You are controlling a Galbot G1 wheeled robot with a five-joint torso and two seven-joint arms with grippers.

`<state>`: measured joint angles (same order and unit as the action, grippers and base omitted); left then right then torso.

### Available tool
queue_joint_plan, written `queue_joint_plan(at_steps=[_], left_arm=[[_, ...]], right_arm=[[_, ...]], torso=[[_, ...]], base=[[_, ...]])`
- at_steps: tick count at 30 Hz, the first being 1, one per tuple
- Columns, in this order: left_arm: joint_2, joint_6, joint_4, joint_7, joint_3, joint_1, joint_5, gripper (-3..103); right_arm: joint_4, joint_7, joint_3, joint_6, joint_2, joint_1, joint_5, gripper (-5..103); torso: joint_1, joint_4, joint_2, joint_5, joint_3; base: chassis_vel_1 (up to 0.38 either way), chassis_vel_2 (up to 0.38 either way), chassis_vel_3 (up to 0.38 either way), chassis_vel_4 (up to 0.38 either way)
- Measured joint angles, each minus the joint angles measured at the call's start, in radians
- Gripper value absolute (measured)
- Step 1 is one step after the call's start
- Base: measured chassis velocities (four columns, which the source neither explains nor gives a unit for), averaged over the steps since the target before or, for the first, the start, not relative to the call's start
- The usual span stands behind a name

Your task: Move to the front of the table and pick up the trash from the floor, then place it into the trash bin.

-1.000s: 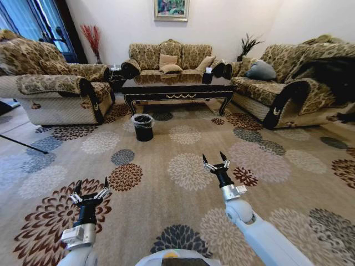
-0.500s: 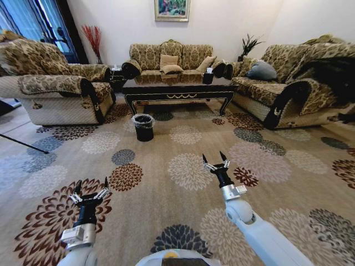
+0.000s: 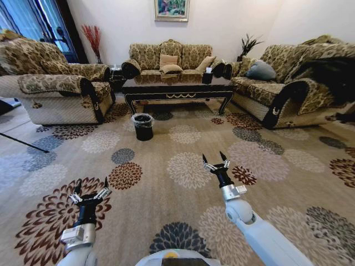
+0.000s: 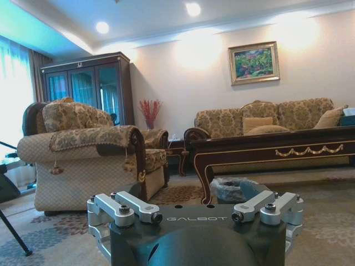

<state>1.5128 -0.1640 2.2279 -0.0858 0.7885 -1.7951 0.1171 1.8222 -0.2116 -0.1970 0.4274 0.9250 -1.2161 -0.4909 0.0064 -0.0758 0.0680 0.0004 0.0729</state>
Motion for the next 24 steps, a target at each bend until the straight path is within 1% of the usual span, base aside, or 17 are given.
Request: queue_joint_plan(at_steps=[2,8,13,24], left_arm=[[0.0,0.0,0.0,0.0,0.0,0.0,0.0,100],[0.0,0.0,0.0,0.0,0.0,0.0,0.0,100],[0.0,0.0,0.0,0.0,0.0,0.0,0.0,100],[0.0,0.0,0.0,0.0,0.0,0.0,0.0,100]], right_arm=[[0.0,0.0,0.0,0.0,0.0,0.0,0.0,100],[0.0,0.0,0.0,0.0,0.0,0.0,0.0,100],[0.0,0.0,0.0,0.0,0.0,0.0,0.0,100],[0.0,0.0,0.0,0.0,0.0,0.0,0.0,100]], torso=[[0.0,-0.0003,0.0,-0.0002,0.0],[0.0,0.0005,0.0,-0.0005,0.0],[0.0,0.0001,0.0,-0.0003,0.0],[0.001,0.0002,0.002,-0.0004,0.002]], base=[[-0.008,-0.095,-0.034,0.063],[-0.005,0.006,0.012,-0.005],[0.0,0.0,0.0,0.0],[0.0,0.0,0.0,0.0]])
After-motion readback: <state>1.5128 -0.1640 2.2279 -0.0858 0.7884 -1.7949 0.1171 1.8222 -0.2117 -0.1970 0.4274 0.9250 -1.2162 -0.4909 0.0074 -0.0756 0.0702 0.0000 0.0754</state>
